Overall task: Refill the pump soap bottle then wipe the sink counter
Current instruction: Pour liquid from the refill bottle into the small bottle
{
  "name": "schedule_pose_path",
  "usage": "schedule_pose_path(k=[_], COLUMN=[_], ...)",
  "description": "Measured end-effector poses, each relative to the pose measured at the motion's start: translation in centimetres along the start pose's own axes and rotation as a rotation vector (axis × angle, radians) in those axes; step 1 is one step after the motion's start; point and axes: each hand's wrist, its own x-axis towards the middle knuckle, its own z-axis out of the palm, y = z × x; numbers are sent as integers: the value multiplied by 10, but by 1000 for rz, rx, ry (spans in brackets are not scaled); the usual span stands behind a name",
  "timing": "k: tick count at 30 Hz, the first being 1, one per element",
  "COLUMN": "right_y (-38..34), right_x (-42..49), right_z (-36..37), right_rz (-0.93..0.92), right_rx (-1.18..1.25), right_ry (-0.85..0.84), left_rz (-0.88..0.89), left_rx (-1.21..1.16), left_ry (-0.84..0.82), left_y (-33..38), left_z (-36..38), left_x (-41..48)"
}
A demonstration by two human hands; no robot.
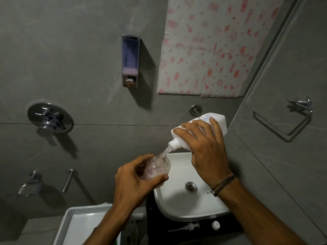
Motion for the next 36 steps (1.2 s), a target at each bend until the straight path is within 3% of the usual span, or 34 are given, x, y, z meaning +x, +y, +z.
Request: schedule_pose_path(k=[28,36], right_y=[7,1], right_x=[-10,-32], right_z=[-6,3], right_rz=[-3,153], right_rx=[-11,150], right_ry=[20,-1], left_rz=[-33,-63], left_rx=[32,12], left_ry=[2,-18], left_y=[8,8], left_z=[8,13], left_x=[-8,-11])
